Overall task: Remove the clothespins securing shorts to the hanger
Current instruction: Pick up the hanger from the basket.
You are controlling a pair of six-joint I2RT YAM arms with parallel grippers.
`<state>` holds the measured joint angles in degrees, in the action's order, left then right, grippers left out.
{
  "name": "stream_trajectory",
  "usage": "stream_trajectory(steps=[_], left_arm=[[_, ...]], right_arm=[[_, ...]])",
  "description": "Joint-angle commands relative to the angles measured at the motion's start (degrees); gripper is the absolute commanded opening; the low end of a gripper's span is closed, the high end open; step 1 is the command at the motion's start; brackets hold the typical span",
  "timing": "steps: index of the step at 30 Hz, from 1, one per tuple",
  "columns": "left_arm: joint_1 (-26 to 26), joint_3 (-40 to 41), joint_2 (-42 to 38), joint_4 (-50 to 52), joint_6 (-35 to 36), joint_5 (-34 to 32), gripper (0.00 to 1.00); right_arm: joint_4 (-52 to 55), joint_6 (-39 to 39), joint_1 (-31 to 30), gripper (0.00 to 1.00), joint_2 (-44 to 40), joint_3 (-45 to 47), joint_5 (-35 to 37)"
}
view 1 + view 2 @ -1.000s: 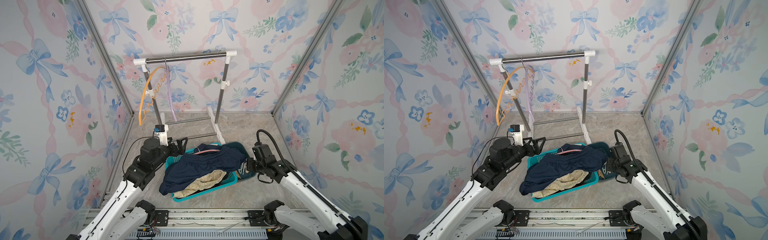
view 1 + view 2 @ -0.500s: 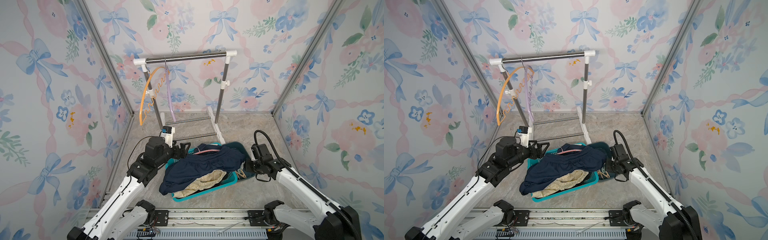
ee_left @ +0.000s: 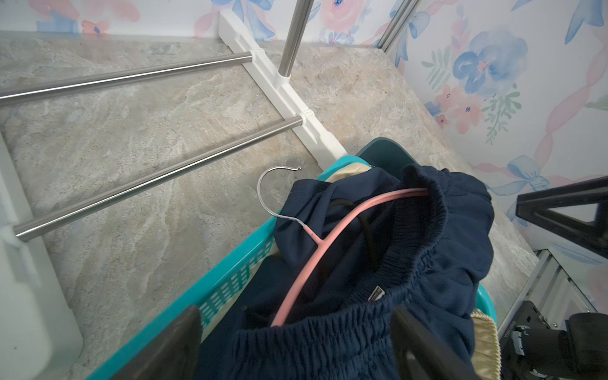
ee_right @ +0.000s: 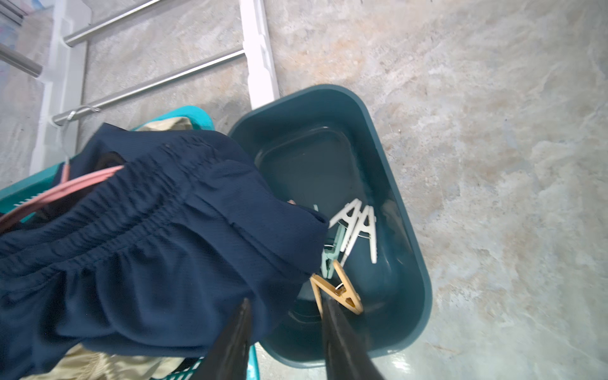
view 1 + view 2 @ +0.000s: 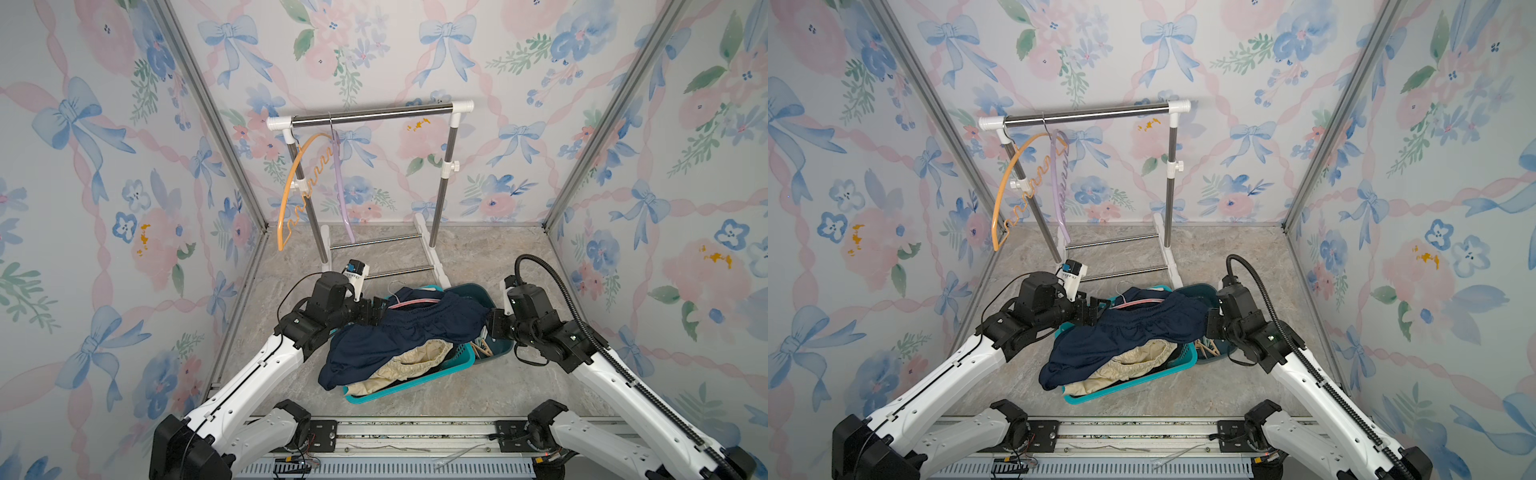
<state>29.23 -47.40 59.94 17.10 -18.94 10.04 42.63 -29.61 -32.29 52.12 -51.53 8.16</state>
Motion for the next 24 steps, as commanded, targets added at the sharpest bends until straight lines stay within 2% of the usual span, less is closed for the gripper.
stream_trajectory(steps=[1, 5, 12, 24], left_arm=[[0.3, -0.31, 1.49, 0.3, 2.72, -1.01, 0.89], [0.87, -1.01, 3.27, 0.33, 2.94, -0.44, 0.89], [1.09, -2.36, 5.14, 0.31, 3.29, -0.68, 0.9], [1.09, -6.1, 11.76, 0.3, 4.92, -0.16, 0.9]], right_arm=[[-1.58, -0.92, -3.14, 0.38, 0.36, -2.55, 2.52], [-6.22, 0.53, -6.2, 0.39, 4.34, -4.68, 1.68], [-12.87, 0.63, -8.17, 0.37, 14.27, -5.13, -2.87], [-22.39, -4.58, -6.59, 0.34, 13.82, 12.13, -4.04]])
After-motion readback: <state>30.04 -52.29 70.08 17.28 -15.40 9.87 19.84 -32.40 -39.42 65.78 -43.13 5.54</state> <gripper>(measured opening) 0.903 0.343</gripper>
